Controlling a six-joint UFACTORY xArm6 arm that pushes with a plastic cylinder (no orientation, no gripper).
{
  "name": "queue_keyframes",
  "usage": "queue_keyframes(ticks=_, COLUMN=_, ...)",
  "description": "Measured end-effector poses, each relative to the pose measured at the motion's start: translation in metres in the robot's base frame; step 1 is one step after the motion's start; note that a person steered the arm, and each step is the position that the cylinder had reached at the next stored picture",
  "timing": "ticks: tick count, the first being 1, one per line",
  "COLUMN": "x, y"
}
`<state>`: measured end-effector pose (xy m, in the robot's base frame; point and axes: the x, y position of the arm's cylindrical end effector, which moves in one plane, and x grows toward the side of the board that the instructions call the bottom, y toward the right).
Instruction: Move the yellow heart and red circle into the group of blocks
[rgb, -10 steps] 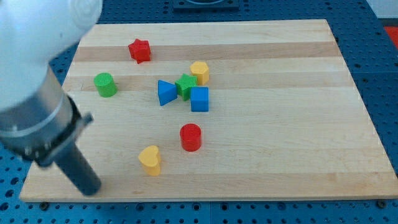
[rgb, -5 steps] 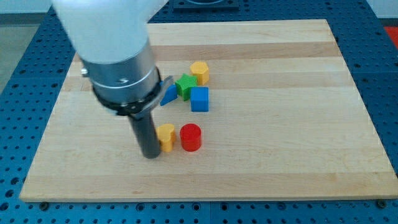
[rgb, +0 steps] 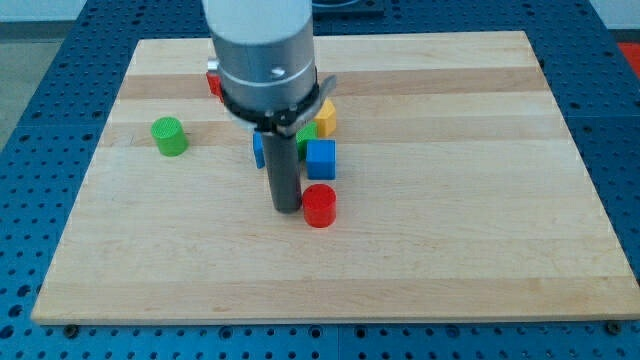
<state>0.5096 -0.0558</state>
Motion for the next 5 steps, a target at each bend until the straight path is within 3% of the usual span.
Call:
queue_keyframes(ticks=2, x=0.033, y=0.002)
queue_keyframes(ticks=3, x=0.028, y=0.043)
queue_keyframes(ticks=5, x=-0.001, y=0.035)
